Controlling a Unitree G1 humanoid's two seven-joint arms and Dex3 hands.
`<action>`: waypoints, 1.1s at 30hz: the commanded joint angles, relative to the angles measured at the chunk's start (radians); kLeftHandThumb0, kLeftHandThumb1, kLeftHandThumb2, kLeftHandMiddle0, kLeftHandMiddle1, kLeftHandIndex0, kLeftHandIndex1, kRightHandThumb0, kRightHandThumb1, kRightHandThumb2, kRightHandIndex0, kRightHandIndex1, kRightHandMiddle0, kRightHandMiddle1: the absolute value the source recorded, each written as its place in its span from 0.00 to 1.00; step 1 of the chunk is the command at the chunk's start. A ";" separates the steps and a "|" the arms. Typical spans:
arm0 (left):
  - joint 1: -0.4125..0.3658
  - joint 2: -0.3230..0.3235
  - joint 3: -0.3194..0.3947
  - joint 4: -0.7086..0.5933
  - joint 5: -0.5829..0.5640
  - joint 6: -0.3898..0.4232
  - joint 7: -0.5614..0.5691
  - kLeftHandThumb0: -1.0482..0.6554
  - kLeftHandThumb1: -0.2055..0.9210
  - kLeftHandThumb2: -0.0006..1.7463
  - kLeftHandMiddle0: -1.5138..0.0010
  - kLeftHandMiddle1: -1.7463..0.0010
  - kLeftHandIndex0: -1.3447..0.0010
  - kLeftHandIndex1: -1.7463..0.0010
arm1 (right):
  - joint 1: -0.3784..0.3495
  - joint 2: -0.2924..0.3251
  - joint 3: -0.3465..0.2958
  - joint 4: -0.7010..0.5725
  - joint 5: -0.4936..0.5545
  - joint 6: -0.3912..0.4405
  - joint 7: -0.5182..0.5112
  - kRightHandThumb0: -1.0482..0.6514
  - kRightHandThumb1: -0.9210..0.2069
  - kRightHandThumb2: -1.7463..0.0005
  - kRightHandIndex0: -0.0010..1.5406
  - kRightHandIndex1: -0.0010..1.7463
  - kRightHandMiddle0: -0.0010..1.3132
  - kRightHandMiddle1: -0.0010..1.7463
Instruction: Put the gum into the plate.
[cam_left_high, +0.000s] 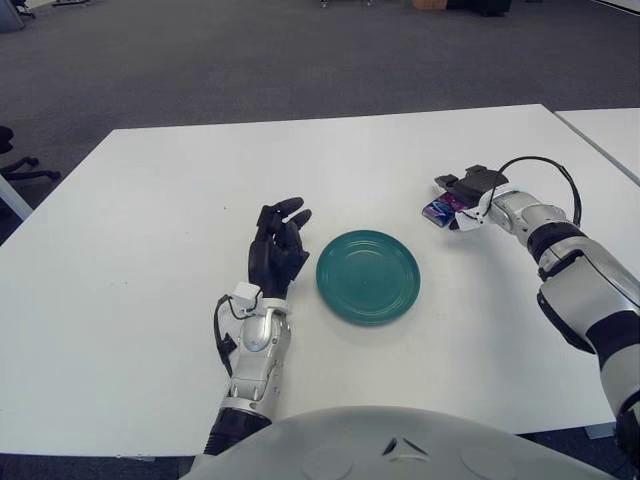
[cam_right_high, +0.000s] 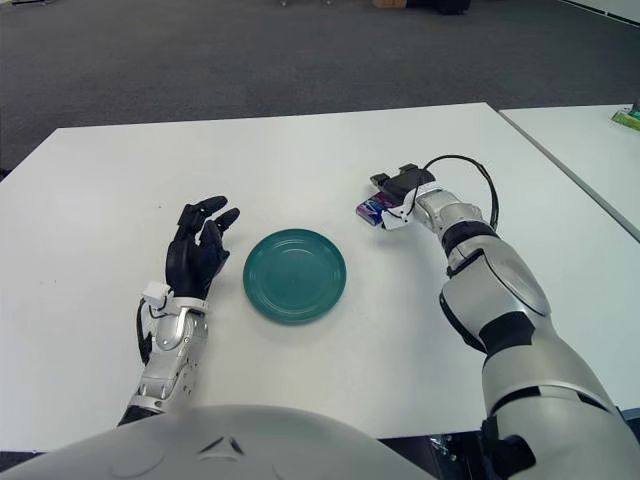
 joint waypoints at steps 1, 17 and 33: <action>0.020 -0.096 -0.015 -0.023 -0.003 0.005 0.017 0.18 1.00 0.43 0.76 0.54 0.78 0.36 | 0.080 0.036 0.038 0.021 -0.022 -0.019 0.018 0.15 0.02 0.99 0.19 0.33 0.00 0.28; 0.094 -0.109 -0.101 -0.106 0.010 -0.013 0.067 0.17 1.00 0.43 0.75 0.53 0.80 0.35 | 0.117 -0.004 0.008 -0.009 0.071 -0.100 0.231 0.24 0.01 0.97 0.19 0.77 0.00 0.60; 0.195 -0.099 -0.192 -0.207 -0.007 -0.011 0.114 0.19 1.00 0.43 0.73 0.54 0.77 0.33 | 0.135 0.014 0.021 0.008 0.093 -0.104 0.319 0.30 0.21 0.75 0.25 0.77 0.06 0.61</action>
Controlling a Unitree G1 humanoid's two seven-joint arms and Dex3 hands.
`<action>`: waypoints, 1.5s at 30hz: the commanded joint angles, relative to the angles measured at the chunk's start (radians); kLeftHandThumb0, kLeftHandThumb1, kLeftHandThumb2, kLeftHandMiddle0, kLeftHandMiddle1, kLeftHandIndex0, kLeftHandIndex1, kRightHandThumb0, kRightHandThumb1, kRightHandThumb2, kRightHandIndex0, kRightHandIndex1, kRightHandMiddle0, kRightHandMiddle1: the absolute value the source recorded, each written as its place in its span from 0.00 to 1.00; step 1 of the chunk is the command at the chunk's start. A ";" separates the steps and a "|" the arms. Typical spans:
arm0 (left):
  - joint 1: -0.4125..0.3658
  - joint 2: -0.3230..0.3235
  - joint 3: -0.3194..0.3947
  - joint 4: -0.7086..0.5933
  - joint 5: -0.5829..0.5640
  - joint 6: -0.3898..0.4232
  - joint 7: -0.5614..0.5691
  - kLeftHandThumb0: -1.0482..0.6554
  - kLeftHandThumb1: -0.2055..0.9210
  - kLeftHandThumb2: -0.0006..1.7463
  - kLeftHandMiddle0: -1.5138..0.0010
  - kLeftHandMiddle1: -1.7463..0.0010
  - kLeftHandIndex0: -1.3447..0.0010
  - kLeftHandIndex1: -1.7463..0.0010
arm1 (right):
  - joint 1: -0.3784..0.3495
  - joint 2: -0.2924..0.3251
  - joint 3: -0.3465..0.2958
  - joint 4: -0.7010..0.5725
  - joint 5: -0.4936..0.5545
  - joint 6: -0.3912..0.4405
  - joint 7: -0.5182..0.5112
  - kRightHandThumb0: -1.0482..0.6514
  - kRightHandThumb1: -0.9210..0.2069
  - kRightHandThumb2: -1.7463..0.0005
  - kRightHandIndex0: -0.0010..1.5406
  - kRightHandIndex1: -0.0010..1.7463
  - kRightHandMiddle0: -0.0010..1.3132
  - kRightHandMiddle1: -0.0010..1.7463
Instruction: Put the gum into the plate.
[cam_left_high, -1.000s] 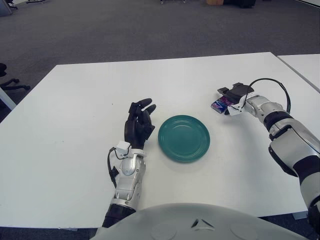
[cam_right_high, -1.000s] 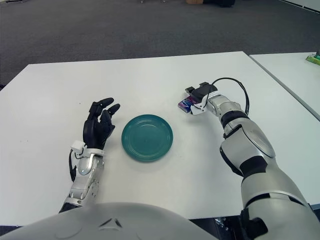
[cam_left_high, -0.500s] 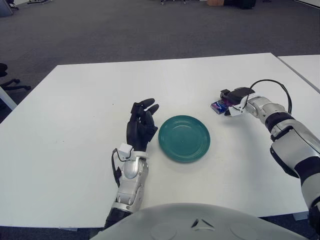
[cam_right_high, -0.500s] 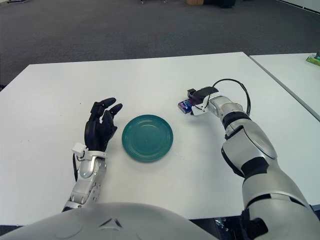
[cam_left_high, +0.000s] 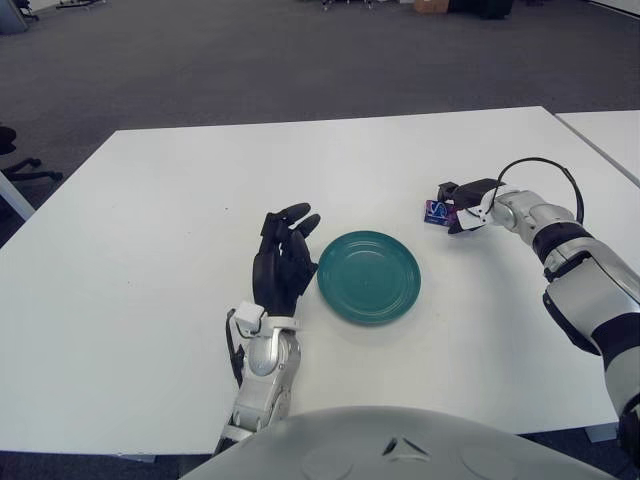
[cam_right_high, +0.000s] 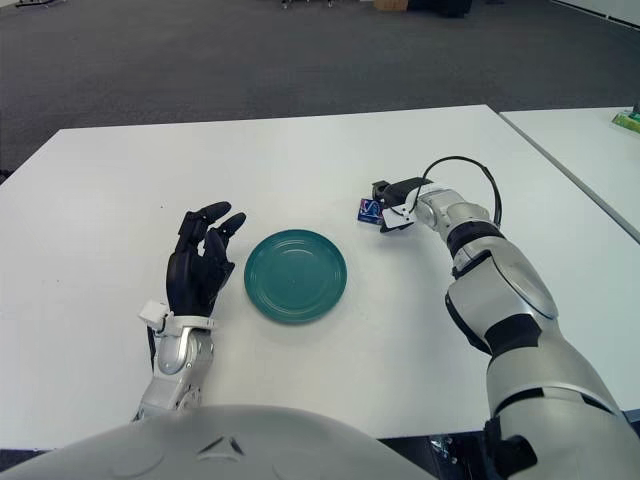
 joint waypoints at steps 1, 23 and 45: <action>0.053 -0.120 -0.047 -0.034 -0.001 -0.008 0.025 0.19 1.00 0.43 0.73 0.54 0.77 0.33 | 0.116 0.023 0.049 0.032 -0.034 -0.055 0.099 0.30 0.22 0.73 0.25 0.77 0.07 0.61; 0.081 -0.109 -0.052 -0.079 -0.056 -0.005 0.029 0.17 1.00 0.37 0.70 0.60 0.74 0.35 | 0.180 0.061 0.042 0.027 -0.011 -0.049 -0.052 0.38 0.28 0.47 0.46 0.99 0.32 0.98; 0.043 -0.084 0.004 -0.077 -0.119 0.035 -0.006 0.18 1.00 0.36 0.70 0.58 0.73 0.37 | 0.217 0.142 -0.059 0.019 0.100 0.071 -0.081 0.40 0.16 0.56 0.48 1.00 0.24 1.00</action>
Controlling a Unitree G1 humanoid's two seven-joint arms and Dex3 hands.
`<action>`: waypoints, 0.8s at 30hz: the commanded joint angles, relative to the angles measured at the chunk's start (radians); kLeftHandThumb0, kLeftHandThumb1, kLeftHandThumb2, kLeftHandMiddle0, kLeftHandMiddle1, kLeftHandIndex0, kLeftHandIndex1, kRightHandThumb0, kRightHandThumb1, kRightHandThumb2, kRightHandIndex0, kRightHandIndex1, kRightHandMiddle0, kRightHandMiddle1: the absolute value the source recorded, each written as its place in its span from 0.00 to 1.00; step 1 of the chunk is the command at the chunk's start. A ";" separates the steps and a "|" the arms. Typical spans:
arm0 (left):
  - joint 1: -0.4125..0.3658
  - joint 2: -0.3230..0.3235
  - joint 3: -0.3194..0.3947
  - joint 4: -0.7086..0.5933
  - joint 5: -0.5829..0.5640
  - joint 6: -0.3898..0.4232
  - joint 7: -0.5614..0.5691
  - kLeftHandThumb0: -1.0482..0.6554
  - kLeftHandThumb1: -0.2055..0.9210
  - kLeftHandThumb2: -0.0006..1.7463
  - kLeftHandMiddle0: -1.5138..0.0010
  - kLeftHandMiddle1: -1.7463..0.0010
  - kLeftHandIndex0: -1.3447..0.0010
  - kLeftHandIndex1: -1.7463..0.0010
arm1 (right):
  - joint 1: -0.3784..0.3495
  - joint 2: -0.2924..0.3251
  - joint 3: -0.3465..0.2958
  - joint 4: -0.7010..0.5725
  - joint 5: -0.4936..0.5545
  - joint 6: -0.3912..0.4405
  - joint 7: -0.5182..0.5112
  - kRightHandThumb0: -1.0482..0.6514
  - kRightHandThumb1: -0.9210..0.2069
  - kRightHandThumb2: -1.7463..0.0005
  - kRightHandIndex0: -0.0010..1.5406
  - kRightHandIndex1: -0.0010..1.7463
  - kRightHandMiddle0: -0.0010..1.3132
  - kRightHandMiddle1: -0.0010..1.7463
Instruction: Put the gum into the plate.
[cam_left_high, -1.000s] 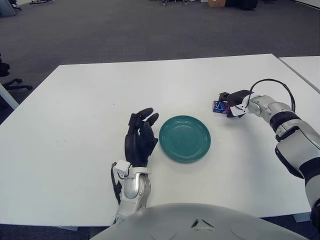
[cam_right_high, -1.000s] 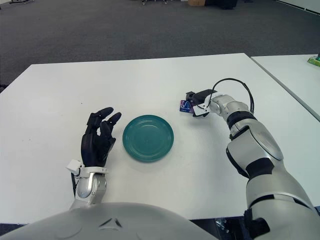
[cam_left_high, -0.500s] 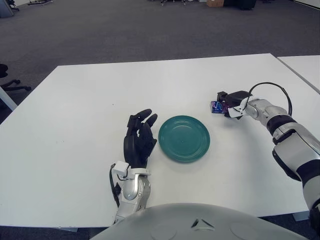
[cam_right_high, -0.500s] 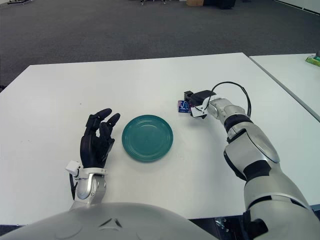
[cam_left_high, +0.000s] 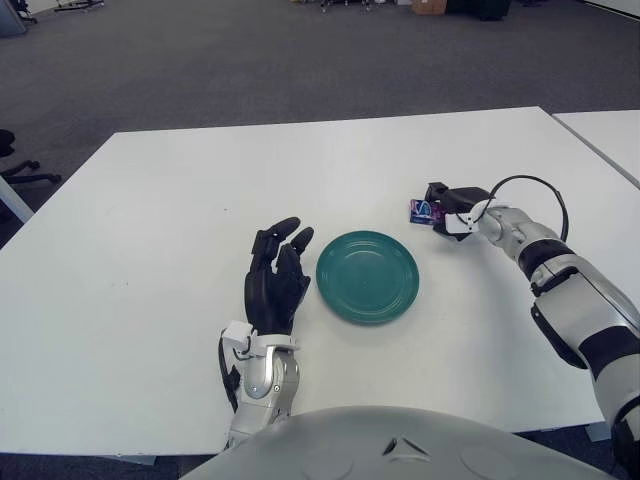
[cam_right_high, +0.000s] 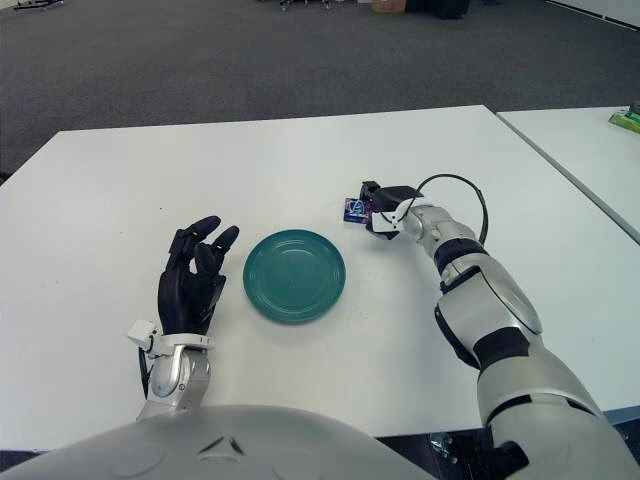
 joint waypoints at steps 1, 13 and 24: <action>-0.039 -0.083 0.009 -0.019 -0.023 0.013 -0.016 0.18 1.00 0.36 0.71 0.58 0.73 0.37 | 0.129 0.065 0.032 0.044 -0.025 0.023 0.046 0.40 0.16 0.56 0.48 1.00 0.23 1.00; -0.063 -0.072 0.047 -0.020 -0.042 0.035 -0.039 0.18 1.00 0.36 0.71 0.57 0.73 0.36 | 0.108 0.082 0.036 0.056 -0.032 0.039 -0.004 0.40 0.16 0.56 0.49 1.00 0.24 1.00; -0.080 -0.070 0.077 -0.008 -0.046 0.051 -0.061 0.17 1.00 0.36 0.72 0.57 0.76 0.37 | 0.045 0.060 0.031 0.058 -0.026 0.021 -0.018 0.39 0.17 0.55 0.50 1.00 0.24 1.00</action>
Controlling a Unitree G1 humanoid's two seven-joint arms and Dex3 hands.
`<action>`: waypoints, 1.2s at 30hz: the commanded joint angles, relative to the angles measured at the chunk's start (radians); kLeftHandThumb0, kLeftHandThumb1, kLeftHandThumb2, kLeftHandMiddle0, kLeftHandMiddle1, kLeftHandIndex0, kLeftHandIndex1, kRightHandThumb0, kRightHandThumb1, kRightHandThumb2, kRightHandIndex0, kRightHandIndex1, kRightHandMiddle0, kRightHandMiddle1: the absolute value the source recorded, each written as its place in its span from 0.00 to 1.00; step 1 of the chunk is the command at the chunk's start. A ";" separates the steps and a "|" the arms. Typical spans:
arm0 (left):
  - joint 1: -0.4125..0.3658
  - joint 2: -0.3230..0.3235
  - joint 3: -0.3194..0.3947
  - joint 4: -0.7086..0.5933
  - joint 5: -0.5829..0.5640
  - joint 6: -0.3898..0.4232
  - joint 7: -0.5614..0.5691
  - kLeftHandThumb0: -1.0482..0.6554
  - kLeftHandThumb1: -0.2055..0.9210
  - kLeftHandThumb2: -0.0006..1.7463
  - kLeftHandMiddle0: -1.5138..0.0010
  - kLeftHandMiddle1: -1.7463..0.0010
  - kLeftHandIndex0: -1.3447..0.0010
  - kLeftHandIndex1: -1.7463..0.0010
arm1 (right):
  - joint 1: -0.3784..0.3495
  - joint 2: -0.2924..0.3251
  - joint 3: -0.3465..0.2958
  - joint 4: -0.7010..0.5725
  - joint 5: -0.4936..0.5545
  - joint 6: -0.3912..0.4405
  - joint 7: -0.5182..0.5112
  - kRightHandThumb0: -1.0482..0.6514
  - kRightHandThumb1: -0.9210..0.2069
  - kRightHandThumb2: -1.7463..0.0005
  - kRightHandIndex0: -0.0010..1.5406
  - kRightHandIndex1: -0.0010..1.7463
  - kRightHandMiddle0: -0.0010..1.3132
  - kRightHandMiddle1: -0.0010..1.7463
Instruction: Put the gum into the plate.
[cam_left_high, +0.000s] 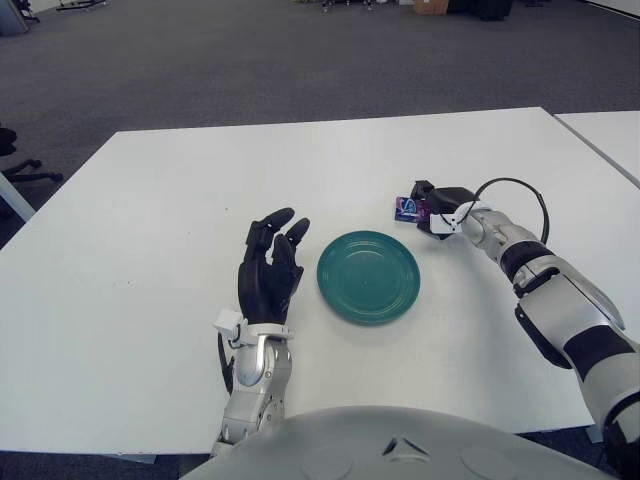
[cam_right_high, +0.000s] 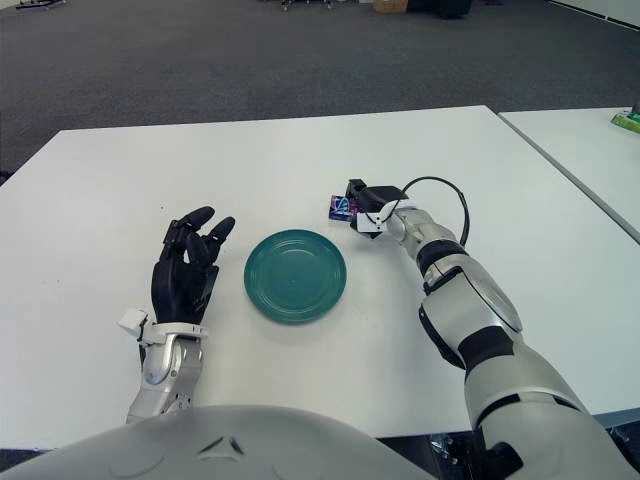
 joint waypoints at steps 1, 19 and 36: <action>-0.027 -0.066 0.017 0.008 -0.002 0.008 -0.011 0.17 1.00 0.37 0.73 0.57 0.77 0.37 | 0.049 0.009 0.031 0.039 -0.041 -0.005 0.043 0.39 0.17 0.55 0.50 1.00 0.24 1.00; -0.076 -0.083 0.068 0.064 0.015 0.015 -0.026 0.16 1.00 0.38 0.74 0.55 0.77 0.36 | 0.002 -0.169 -0.089 -0.299 0.033 -0.244 0.211 0.38 0.28 0.46 0.59 1.00 0.30 1.00; -0.076 -0.094 0.048 0.072 0.072 -0.007 -0.020 0.15 1.00 0.41 0.74 0.58 0.79 0.33 | 0.087 -0.204 -0.152 -0.550 0.054 -0.201 0.337 0.39 0.22 0.51 0.53 1.00 0.27 1.00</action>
